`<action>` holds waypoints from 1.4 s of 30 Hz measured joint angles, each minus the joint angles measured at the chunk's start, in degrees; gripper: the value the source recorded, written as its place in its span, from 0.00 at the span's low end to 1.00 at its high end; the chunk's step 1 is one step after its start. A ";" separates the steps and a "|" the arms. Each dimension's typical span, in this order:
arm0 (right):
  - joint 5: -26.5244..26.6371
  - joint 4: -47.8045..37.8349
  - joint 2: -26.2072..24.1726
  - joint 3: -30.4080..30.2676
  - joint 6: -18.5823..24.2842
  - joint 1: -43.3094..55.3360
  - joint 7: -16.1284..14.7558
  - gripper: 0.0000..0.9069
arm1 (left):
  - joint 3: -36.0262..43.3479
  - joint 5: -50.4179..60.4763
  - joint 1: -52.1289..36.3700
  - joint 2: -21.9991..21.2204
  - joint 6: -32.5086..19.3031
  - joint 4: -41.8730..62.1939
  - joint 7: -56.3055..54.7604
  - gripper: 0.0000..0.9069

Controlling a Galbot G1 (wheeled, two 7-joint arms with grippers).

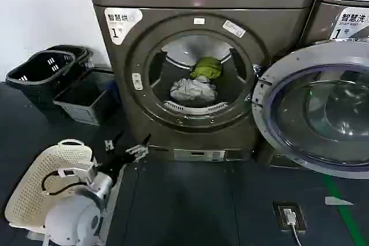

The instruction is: Grasp the clothes from the dryer.

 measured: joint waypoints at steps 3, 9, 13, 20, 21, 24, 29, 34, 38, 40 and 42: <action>0.52 -0.41 -0.01 -0.30 1.17 0.18 0.32 1.00 | 0.06 0.77 0.11 -0.03 -0.01 -0.29 0.41 1.00; 0.71 -1.16 0.05 -0.86 2.65 0.62 0.63 1.00 | 0.56 3.54 0.41 -0.07 0.27 0.08 1.43 1.00; 0.41 -1.52 0.10 -1.19 3.30 1.02 0.70 1.00 | 0.81 5.05 0.85 -0.19 0.42 0.33 1.72 1.00; -0.14 -1.91 0.10 -1.07 3.93 1.02 0.71 1.00 | 0.58 6.13 1.09 0.05 0.55 0.16 1.92 1.00; -0.27 -1.99 0.10 -0.97 4.02 0.92 0.69 1.00 | 0.57 6.22 1.06 0.05 0.55 0.16 1.93 1.00; -0.48 -2.14 0.10 -0.63 4.16 0.61 0.59 1.00 | 0.68 6.44 0.98 -0.05 0.54 0.16 1.99 1.00; -0.86 -2.45 0.11 -0.18 4.24 0.31 0.45 1.00 | 0.83 6.74 0.95 -0.11 0.54 0.16 2.04 1.00; -1.16 -2.42 0.44 -0.17 4.08 0.22 0.33 1.00 | 0.78 6.98 1.25 0.03 0.54 0.04 2.04 1.00; -1.32 -2.61 0.45 0.26 4.06 0.10 -0.08 1.00 | 0.61 7.05 1.44 0.23 0.55 -0.28 2.06 1.00; -1.35 -2.73 0.45 0.48 4.07 -0.04 -0.15 1.00 | 0.54 7.08 1.46 0.32 0.59 -0.36 2.07 1.00; -1.40 -2.86 0.43 0.64 4.06 -0.14 -0.18 1.00 | 0.50 7.11 1.48 0.36 0.60 -0.41 2.06 1.00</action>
